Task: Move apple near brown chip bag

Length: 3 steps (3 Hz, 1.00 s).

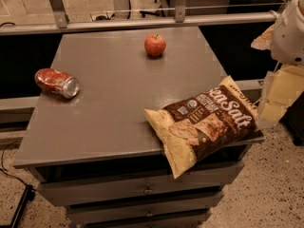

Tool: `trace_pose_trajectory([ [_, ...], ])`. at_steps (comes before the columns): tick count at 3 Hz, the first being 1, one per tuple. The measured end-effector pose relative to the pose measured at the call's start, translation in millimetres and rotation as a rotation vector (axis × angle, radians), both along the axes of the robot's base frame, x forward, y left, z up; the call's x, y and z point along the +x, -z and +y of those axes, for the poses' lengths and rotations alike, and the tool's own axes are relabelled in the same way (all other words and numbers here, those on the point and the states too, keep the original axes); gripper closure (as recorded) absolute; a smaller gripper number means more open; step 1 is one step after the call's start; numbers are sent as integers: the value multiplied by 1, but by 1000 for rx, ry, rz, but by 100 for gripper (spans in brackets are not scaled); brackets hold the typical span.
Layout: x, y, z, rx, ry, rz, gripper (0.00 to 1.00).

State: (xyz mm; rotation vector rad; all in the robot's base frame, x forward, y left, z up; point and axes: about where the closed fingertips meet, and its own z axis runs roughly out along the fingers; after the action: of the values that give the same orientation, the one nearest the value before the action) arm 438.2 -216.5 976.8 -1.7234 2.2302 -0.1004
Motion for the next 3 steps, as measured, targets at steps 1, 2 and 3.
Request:
trace_pose_trajectory([
  [1,0,0,0,0,0,0,0],
  [2,34,-4,12,42,-10,-57,0],
  [3,95,-8,31,126,-8,-127,0],
])
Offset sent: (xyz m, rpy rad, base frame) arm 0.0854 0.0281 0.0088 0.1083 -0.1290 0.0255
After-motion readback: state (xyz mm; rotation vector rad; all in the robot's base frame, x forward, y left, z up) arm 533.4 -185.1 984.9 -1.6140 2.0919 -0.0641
